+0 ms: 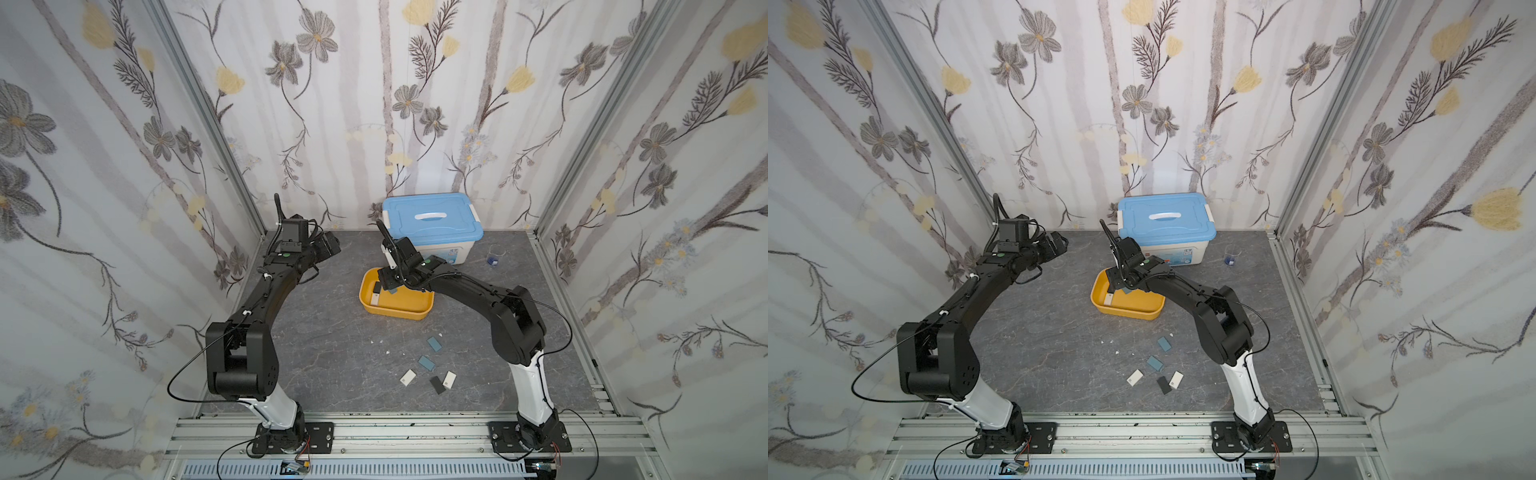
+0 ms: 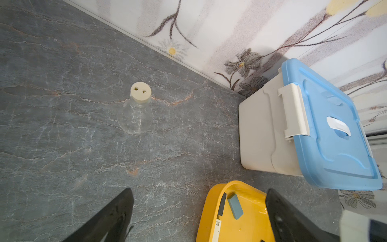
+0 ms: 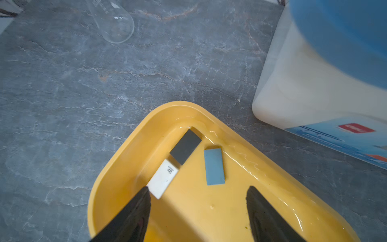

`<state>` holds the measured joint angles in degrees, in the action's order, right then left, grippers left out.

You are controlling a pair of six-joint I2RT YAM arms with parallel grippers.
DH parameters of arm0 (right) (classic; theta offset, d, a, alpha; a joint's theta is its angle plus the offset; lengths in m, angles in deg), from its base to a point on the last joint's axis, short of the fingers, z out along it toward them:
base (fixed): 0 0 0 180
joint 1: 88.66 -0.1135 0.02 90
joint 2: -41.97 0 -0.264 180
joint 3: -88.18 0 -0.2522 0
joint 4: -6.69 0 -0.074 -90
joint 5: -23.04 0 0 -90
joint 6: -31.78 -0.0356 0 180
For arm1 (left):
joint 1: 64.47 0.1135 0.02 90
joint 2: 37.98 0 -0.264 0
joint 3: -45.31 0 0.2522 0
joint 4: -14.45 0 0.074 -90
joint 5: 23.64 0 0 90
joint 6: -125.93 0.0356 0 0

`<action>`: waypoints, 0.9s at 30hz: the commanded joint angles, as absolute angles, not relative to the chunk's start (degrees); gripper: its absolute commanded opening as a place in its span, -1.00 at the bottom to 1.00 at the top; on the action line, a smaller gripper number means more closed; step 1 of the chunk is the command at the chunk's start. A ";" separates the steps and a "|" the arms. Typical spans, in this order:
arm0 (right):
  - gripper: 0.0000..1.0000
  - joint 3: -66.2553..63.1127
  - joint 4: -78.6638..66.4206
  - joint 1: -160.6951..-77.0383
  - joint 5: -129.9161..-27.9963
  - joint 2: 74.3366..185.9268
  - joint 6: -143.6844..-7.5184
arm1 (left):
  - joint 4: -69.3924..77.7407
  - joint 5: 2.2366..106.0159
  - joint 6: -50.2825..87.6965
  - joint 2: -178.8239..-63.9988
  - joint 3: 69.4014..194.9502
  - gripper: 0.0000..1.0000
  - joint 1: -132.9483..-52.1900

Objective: Put the eraser in the storage box
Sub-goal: Place the eraser in the storage box, then pick up the eraser from the center of the board.

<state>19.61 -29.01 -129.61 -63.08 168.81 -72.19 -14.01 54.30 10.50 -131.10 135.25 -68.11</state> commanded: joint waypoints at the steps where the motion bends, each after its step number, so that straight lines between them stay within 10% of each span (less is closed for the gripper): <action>1: 0.51 11.98 -24.27 -130.08 -62.61 161.23 -70.60 | -13.80 53.72 11.40 -130.31 135.70 1.00 -68.05; 11: 0.49 -20.16 -21.75 -136.65 -64.51 138.75 -71.73 | -12.25 51.62 10.39 -129.04 133.17 1.00 -68.06; 27: 0.47 -32.89 -17.79 -134.90 -62.12 139.52 -80.84 | -11.15 50.01 9.19 -128.94 131.99 1.00 -68.34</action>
